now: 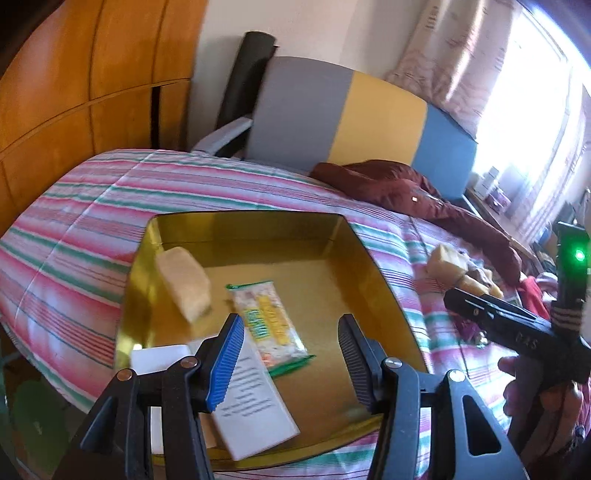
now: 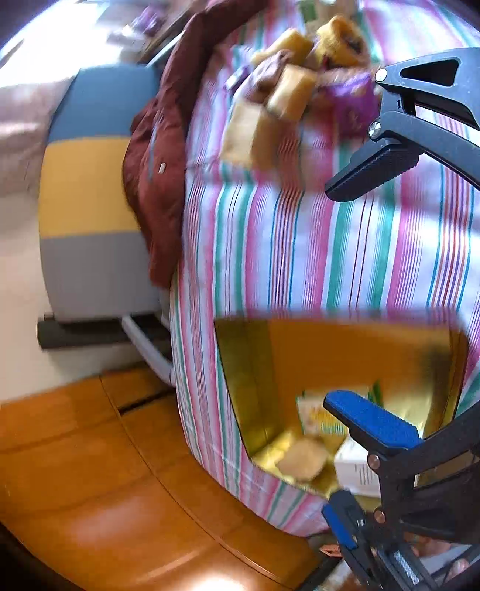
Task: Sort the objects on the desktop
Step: 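Move both tools back over the pile of items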
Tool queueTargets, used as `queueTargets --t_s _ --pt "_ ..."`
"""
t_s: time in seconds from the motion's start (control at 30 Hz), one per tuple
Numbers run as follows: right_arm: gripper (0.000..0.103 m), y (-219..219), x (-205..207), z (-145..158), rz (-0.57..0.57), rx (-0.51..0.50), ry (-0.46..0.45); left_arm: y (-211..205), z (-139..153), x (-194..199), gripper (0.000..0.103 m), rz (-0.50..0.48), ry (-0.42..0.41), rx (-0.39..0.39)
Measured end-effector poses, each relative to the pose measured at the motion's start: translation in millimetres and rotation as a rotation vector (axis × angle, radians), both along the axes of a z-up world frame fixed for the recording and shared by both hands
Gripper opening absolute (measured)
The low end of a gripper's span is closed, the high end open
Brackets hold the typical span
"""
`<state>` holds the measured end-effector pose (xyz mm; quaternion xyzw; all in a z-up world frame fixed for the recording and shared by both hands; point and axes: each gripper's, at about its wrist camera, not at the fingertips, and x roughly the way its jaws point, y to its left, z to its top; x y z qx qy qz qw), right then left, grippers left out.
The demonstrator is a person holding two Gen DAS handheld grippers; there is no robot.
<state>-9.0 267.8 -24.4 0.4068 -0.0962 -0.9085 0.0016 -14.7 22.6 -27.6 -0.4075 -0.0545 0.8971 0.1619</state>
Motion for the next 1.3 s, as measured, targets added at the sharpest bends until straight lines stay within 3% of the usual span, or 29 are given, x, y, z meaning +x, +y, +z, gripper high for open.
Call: queueTargets --t_s 0.53,0.7,0.77,1.13,1.23,1.3 --pt "0.101 167.6 33.1 7.0 -0.303 0.043 -0.024 56.0 -1.4 -4.0 0.055 -0.151 -0.08 0.051" --pt "0.092 214.1 31.0 -9.3 -0.356 -0.009 -0.07 77.7 -1.7 -8.1 0.056 -0.185 -0.099 0.03" --pt "0.086 223.5 28.5 -17.1 -0.362 -0.032 -0.089 86.1 -1.6 -10.1 0.057 -0.198 -0.101 0.023" --pt "0.086 245.0 14.3 -60.3 -0.363 -0.122 -0.168 139.6 -2.8 -32.3 0.062 -0.26 -0.146 0.025" --pt "0.068 242.1 7.7 -66.2 -0.356 -0.116 -0.198 160.9 -1.2 -40.0 0.063 -0.289 -0.151 0.035" --pt "0.05 240.4 6.1 -68.3 -0.348 -0.122 -0.211 176.4 -0.6 -45.2 0.065 -0.312 -0.152 0.034"
